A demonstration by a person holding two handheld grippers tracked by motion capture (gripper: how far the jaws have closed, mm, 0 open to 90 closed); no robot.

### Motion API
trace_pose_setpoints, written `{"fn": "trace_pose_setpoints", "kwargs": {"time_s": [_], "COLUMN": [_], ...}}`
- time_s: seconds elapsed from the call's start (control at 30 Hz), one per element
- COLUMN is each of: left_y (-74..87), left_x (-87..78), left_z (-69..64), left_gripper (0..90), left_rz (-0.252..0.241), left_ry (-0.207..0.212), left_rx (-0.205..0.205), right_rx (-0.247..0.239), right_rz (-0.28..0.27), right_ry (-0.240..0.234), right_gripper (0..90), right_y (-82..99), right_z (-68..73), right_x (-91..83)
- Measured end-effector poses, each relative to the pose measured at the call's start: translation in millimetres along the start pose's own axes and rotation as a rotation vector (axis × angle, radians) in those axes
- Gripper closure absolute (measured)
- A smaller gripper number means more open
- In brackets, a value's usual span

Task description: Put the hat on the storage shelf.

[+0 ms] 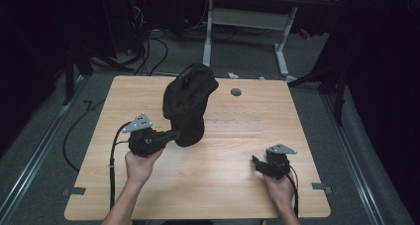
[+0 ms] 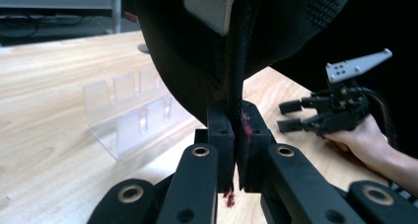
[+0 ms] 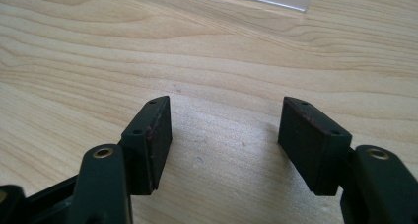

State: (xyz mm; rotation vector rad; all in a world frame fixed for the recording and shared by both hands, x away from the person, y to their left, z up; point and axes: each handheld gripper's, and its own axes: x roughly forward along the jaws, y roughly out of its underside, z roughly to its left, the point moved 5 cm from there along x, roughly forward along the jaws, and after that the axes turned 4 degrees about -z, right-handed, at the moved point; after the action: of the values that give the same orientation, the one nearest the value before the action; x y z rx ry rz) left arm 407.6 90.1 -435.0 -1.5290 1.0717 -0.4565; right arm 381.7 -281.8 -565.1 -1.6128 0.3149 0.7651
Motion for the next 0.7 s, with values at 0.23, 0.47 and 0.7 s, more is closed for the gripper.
{"fn": "trace_pose_setpoints", "kwargs": {"time_s": [0.23,0.47,0.7], "left_y": [-10.9,-16.1,-16.0], "left_x": [2.0,9.1,18.9], "left_z": [8.9,17.1,25.1], "left_gripper": [86.7,86.7,86.7], "left_rz": [-0.022,-0.022,-0.017], "left_ry": [-0.052,-0.100,-0.150], "left_rx": [0.000,0.025,0.043], "right_rx": [0.001,0.003,0.005], "right_rz": [0.000,0.002,0.002], "right_ry": [0.004,0.004,0.005], "right_gripper": [36.9,36.7,36.5], "right_y": [0.0,0.0,0.0], "right_z": [0.2,0.5,0.7], "right_x": [0.0,0.0,-0.1]}}
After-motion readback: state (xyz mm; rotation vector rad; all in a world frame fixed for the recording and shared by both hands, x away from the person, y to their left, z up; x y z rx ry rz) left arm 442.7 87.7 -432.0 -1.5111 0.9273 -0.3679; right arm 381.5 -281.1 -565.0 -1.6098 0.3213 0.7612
